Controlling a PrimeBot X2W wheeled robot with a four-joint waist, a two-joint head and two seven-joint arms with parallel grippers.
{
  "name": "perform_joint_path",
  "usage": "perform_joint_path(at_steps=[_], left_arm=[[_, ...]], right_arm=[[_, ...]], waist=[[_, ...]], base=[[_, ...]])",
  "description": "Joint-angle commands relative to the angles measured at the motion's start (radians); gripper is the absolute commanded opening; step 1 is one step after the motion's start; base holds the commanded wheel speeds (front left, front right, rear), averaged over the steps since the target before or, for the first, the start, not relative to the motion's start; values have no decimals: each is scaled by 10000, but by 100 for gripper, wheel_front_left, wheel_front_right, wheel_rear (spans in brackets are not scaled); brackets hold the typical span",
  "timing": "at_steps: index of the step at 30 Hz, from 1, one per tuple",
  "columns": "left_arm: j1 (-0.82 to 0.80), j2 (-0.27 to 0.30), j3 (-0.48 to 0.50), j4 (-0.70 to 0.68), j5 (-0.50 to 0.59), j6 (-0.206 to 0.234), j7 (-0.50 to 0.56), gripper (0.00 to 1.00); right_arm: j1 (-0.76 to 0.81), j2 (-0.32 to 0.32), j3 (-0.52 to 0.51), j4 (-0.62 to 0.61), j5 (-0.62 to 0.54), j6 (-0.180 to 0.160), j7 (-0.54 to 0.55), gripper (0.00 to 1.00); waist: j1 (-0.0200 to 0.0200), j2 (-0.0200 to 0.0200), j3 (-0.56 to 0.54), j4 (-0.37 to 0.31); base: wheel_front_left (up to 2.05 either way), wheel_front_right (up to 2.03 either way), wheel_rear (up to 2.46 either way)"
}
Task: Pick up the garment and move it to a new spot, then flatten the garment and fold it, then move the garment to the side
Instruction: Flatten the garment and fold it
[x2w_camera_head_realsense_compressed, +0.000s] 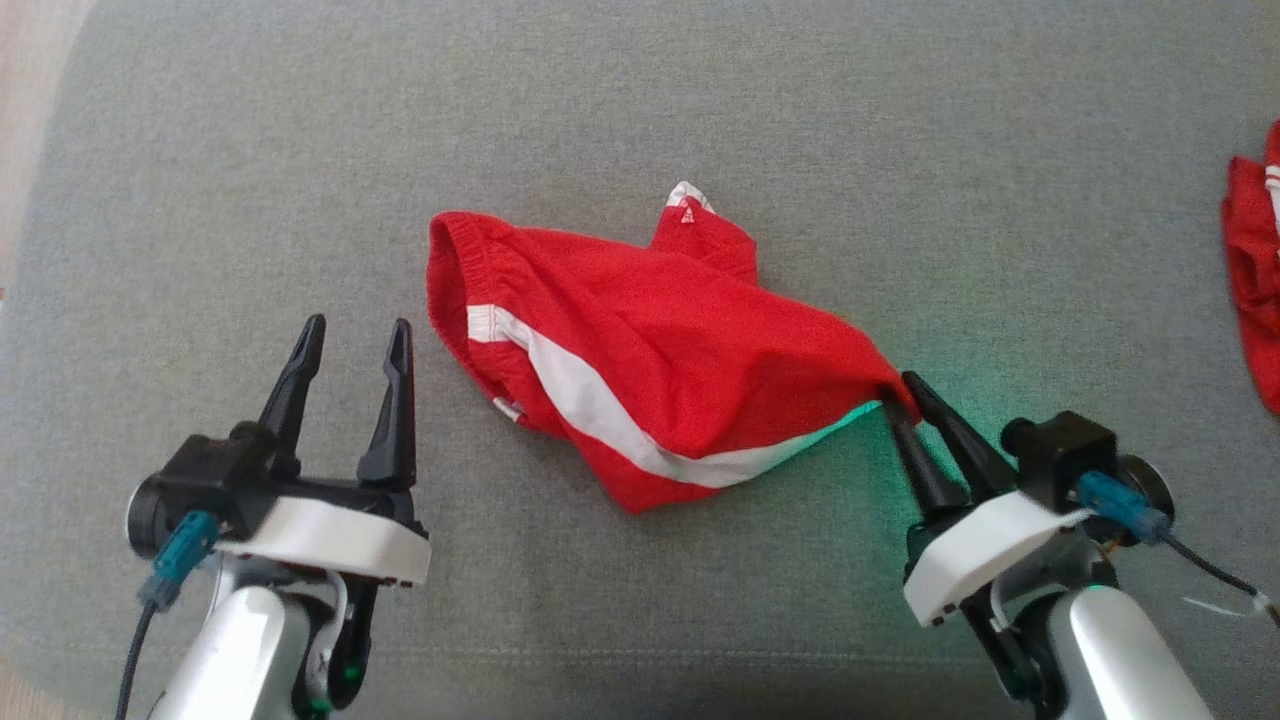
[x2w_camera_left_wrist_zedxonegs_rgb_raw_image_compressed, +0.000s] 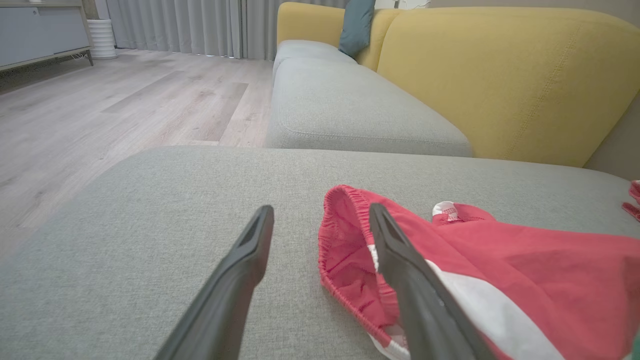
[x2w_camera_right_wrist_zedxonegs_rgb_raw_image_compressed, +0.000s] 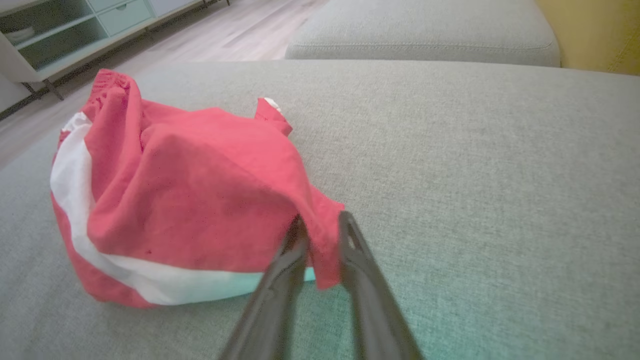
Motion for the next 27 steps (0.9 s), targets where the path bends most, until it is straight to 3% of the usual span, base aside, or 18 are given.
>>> perform_joint_path(at_steps=[1, 9, 19, 27], left_arm=[[-365, 134, 418, -285, 38, -4, -115, 100], [-303, 136, 493, -343, 79, -16, -126, 100], [-512, 64, 447, -359, 174, -164, -132, 100], [-964, -244, 344, -266, 252, -431, -134, 100]], right_arm=[[-56, -51, 115, -399, 131, -7, -222, 0], [525, -220, -610, -1620, 519, -7, 181, 0], [844, -559, -1706, -3879, 759, -7, 2882, 0], [-363, -798, -2247, -3725, 1181, -7, 4238, 0]], waist=[[0, 0, -21, -34], [0, 0, -63, -346], [0, 0, 195, -387], [0, 0, 839, 237]], base=[[0, 0, 0], [0, 0, 0], [0, 0, 0], [0, 0, 0]])
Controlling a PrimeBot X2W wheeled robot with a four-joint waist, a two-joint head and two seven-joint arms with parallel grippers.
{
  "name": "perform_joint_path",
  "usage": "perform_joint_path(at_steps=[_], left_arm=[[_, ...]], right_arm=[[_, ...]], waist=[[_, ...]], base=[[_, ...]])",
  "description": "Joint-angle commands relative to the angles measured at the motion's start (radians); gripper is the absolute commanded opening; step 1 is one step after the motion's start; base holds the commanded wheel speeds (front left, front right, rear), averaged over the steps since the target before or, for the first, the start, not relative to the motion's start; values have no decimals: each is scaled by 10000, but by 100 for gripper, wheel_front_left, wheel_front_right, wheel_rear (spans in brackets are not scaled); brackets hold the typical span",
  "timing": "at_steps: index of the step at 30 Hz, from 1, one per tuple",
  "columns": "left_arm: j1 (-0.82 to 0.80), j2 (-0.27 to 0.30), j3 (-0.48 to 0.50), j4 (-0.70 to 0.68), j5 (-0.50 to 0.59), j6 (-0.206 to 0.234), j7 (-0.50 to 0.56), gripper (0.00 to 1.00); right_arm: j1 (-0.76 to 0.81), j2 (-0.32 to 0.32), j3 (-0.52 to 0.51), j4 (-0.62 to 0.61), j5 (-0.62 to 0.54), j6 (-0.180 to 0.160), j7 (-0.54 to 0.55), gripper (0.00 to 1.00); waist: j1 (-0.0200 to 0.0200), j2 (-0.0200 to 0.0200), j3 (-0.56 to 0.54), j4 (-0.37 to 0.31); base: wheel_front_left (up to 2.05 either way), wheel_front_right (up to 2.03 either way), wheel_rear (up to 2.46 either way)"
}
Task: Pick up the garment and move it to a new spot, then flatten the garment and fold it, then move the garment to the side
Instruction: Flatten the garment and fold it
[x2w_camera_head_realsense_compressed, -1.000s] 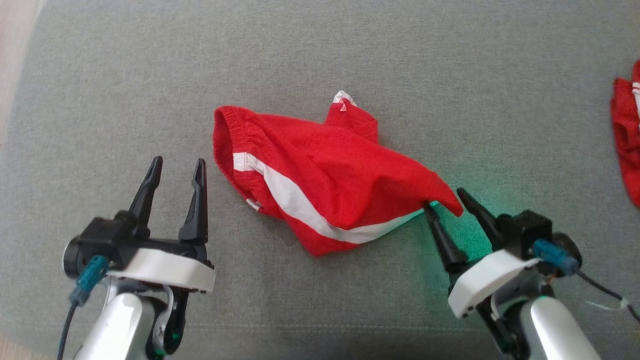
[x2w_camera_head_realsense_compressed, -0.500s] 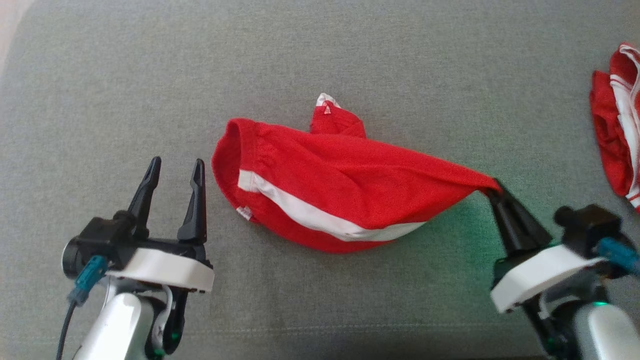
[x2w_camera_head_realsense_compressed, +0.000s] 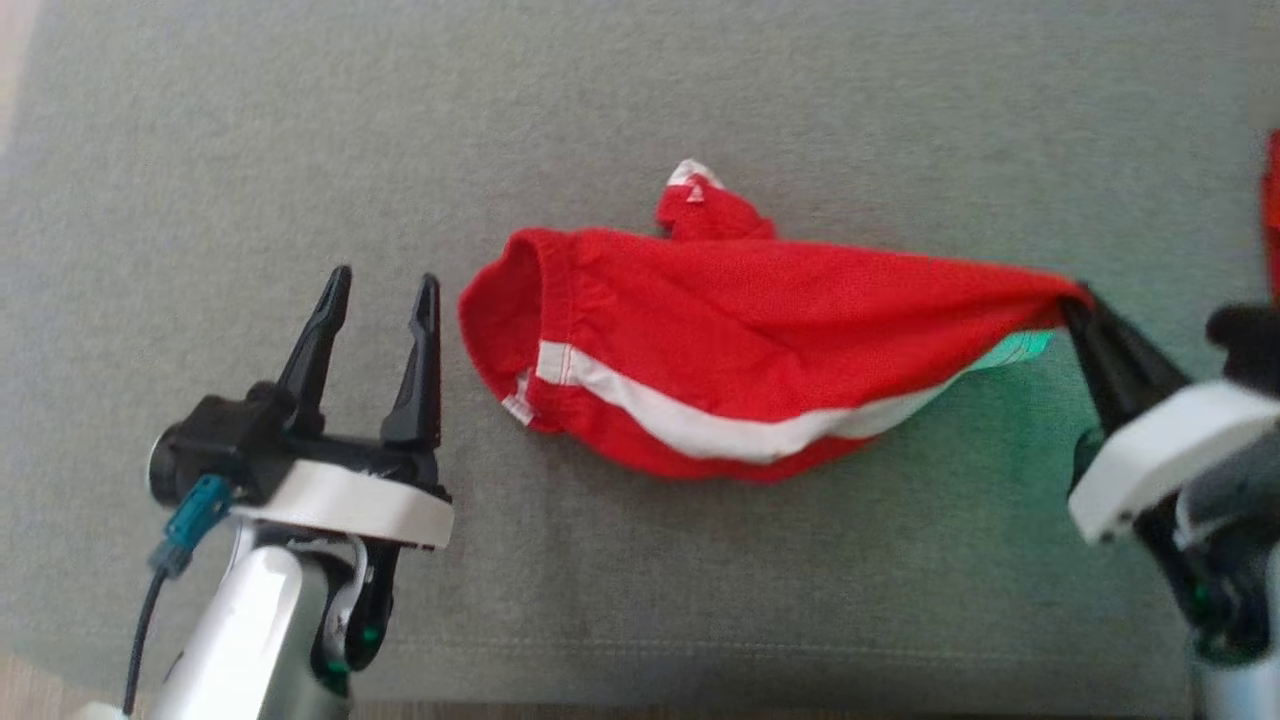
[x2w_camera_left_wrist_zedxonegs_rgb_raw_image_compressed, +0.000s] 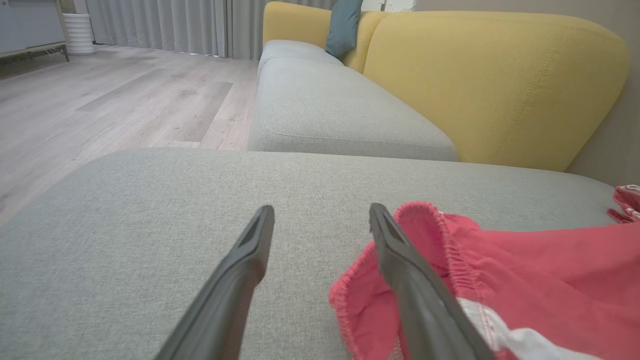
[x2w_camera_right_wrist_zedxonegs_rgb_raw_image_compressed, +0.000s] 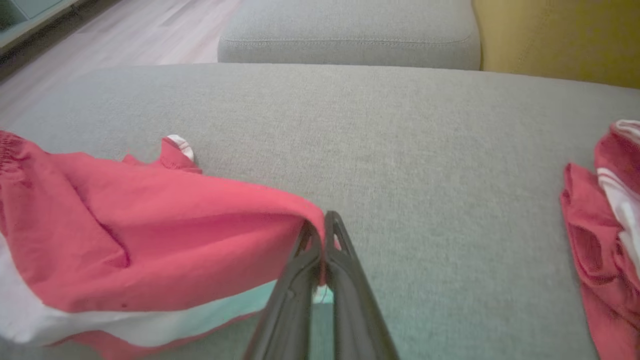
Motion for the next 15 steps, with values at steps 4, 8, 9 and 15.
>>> perform_joint_path(at_steps=[4, 8, 9, 15], left_arm=[[-637, -68, 333, -214, 179, -238, -121, 100], [-878, -237, 384, -162, 270, -410, -121, 100], [-927, -271, 413, -147, 294, -449, -121, 100], [-1074, -423, 541, 66, 460, -665, -121, 100]], right_arm=[[-1379, -357, 13, 440, 200, -7, 179, 0], [-2280, -451, -42, 1430, 407, -7, 69, 0], [-2497, -454, -30, 1675, 468, -7, -9, 0], [-3230, -432, 73, 3015, 786, -7, -918, 100]], waist=[[0, 0, 615, 552], [0, 0, 935, 766], [0, 0, 1004, 789], [0, 0, 1103, 758]], base=[[0, 0, 0], [0, 0, 0], [0, 0, 0], [0, 0, 0]])
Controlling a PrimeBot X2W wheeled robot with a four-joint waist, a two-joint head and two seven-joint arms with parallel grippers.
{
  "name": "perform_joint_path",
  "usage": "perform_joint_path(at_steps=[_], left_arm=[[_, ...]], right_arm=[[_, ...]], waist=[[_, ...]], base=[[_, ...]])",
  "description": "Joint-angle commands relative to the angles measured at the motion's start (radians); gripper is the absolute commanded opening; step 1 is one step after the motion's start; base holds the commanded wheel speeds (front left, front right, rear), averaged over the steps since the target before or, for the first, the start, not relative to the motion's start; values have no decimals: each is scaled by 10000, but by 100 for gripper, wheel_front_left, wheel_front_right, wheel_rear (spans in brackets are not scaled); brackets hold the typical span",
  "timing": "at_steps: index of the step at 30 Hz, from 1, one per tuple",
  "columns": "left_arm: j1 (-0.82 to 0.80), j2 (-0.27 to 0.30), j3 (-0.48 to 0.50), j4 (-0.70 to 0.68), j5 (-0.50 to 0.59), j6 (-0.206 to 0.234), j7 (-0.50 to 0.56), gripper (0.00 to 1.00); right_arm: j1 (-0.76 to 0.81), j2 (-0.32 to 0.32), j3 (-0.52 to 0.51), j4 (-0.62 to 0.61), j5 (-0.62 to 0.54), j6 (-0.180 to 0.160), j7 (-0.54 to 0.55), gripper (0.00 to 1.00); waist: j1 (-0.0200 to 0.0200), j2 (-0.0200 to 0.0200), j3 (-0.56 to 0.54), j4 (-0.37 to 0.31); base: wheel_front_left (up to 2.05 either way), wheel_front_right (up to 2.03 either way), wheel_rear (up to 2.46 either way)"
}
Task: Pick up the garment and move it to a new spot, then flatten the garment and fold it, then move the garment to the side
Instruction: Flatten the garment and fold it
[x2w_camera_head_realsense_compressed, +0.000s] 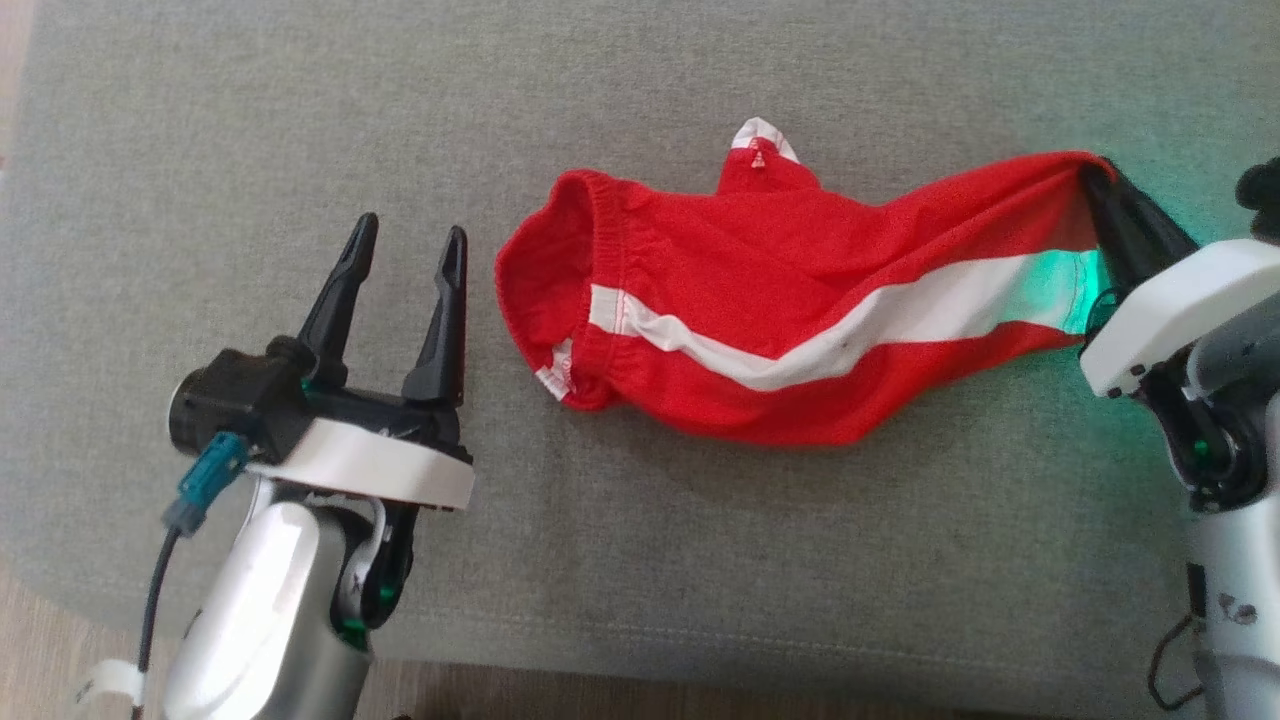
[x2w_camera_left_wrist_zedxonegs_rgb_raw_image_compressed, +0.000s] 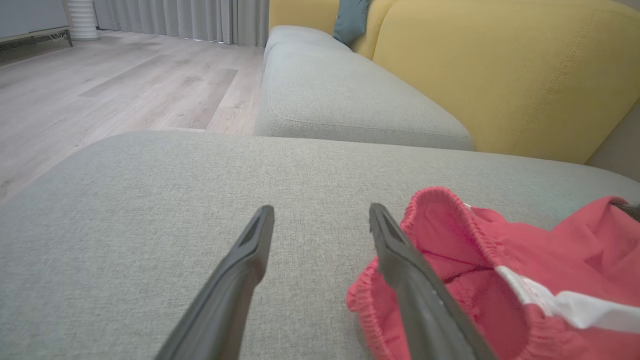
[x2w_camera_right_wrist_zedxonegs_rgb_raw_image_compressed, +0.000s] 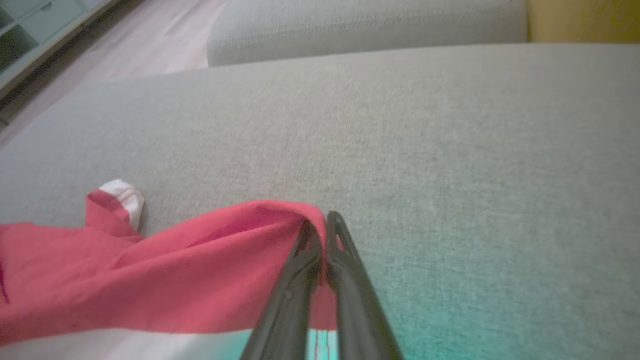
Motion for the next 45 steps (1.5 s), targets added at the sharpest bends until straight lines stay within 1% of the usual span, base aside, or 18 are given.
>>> perform_joint_path(at_steps=[1, 4, 7, 8, 12, 15, 20, 24, 29, 38, 41, 45], left_arm=[[-221, 111, 479, -241, 89, -74, -121, 100], [-168, 95, 600, -175, 164, -122, -121, 100], [-42, 110, 739, -162, 233, -122, -122, 100], [-42, 110, 739, -162, 233, -122, -122, 100], [164, 176, 967, -220, 314, -48, -122, 100], [321, 227, 1095, -279, 375, 32, -122, 100], [600, 293, 1182, -297, 405, 113, -122, 100], [835, 339, 1176, -294, 406, 188, -106, 100], [1201, 386, 1171, -332, 359, 311, 29, 100], [1396, 459, 1056, -542, 339, 411, 246, 100], [1303, 486, 889, -611, 358, 302, 376, 100], [871, 387, 362, -638, 145, -200, 1088, 100]], right_arm=[[-77, -49, 195, -217, 81, -7, -504, 100], [195, 19, 108, -101, -25, -7, -1548, 100], [758, 157, -88, -282, -295, -7, -2660, 100], [758, 157, -88, -282, -295, -7, -2660, 100], [1524, 336, -441, -942, -876, -7, -3929, 100], [2013, 529, -510, -1549, -1259, -7, -4439, 100], [2797, 887, -204, -2211, -1567, -7, -4532, 100], [3336, 1120, 147, -2462, -1645, -7, -4559, 100], [3715, 1295, 613, -2424, -1551, -7, -4561, 100], [3678, 1349, 685, -2255, -1509, -7, -4586, 100], [3661, 1351, 674, -2261, -1514, -7, -4562, 100], [3623, 1356, 724, -2279, -1524, -7, -4496, 100]], waist=[[-2, 0, -39, -65], [-2, 0, -167, -204], [-2, 0, -373, -386], [-2, 0, -373, -386], [-2, 0, -670, -652], [-2, 0, -906, -832], [-2, 0, -1331, -1037], [-2, 0, -1648, -1177], [-2, 0, -1942, -1315], [-2, 0, -2003, -1341], [-2, 0, -1962, -1338], [-2, 0, -1811, -1342]], base=[[0, 0, 0], [0, 0, 0], [0, 0, 0], [0, 0, 0], [0, 0, 0], [0, 0, 0], [0, 0, 0], [0, 0, 0], [0, 0, 0], [0, 0, 0], [0, 0, 0], [0, 0, 0]])
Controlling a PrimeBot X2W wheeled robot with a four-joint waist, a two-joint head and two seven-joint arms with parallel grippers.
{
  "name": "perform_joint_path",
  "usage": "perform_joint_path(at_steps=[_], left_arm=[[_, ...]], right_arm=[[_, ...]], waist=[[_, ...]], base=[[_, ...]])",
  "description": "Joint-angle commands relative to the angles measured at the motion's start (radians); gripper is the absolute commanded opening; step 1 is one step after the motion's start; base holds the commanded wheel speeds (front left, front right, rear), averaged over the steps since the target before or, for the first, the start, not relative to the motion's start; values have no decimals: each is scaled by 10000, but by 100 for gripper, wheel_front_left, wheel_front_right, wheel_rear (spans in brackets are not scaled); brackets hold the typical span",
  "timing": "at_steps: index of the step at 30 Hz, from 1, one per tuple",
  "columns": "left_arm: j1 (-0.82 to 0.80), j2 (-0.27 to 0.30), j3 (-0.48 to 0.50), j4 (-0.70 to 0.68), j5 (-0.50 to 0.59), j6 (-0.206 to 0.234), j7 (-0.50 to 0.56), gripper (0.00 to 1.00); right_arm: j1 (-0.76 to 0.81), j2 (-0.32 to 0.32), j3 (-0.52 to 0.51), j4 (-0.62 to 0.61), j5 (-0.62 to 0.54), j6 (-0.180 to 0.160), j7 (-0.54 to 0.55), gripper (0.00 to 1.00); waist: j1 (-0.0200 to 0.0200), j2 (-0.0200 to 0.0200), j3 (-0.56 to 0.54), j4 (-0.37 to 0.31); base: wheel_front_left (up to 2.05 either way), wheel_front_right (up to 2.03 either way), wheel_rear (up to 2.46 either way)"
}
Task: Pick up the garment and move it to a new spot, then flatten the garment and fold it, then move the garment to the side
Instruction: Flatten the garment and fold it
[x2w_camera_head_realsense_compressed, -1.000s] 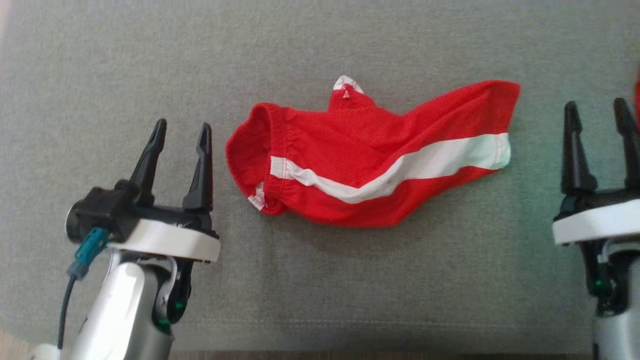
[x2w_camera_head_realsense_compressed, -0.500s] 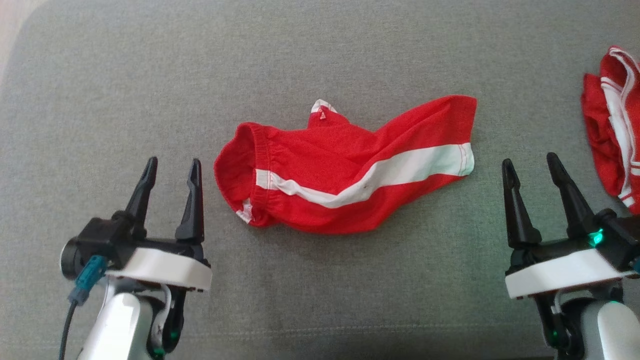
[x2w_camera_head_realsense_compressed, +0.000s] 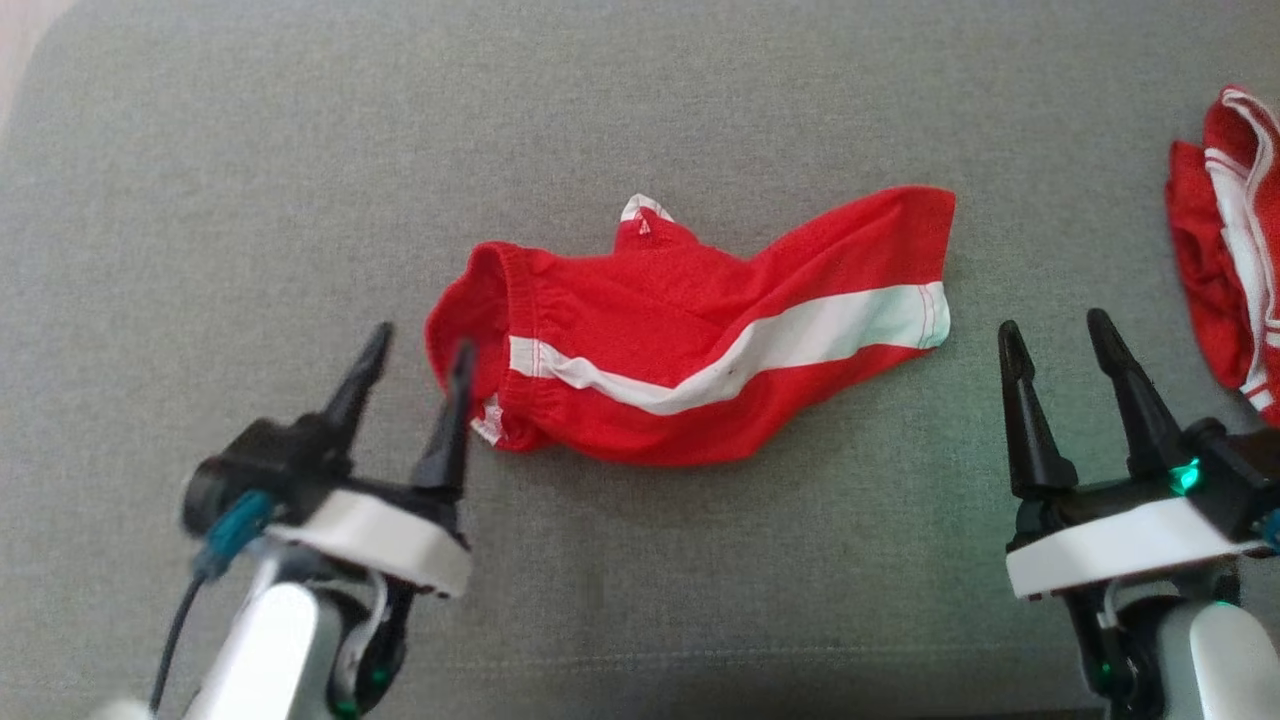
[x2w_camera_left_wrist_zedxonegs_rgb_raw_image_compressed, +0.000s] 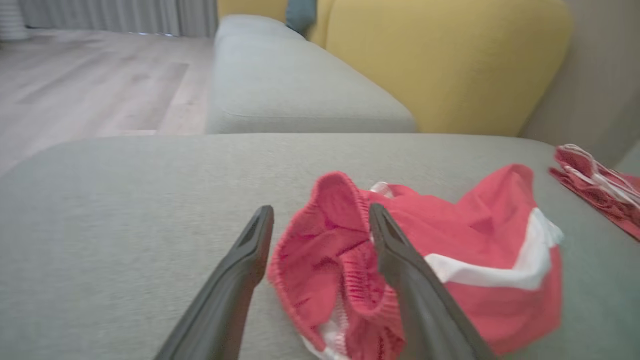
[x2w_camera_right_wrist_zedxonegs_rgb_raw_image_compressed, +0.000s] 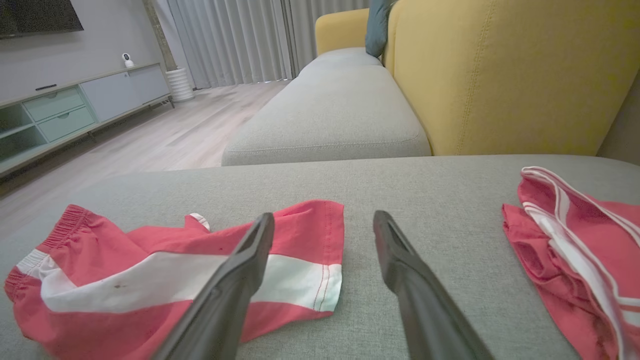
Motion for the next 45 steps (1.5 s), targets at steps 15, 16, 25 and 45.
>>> perform_joint_path(at_steps=[15, 16, 25, 45], left_arm=[[-1659, 63, -100, 393, -2271, -1049, 3916, 100], [-1666, 87, -110, 352, -2350, -1082, 4005, 100], [-1699, 330, -190, -122, -2281, -1116, 4048, 0], [-2199, 347, -576, -289, -2170, -1317, 3475, 0]], right_arm=[[-323, 75, 419, -115, 121, -7, 178, 100], [-326, 80, 420, -102, 129, -7, 183, 100], [-764, -224, 336, 464, 298, -7, 542, 100], [-2787, -1386, 1458, 2970, 1677, -7, 2450, 0]], waist=[[1, 0, 315, -276], [1, 0, 326, -290], [1, 0, 529, -231], [1, 0, 1388, 374]], base=[[0, 0, 0], [0, 0, 0], [0, 0, 0], [0, 0, 0]])
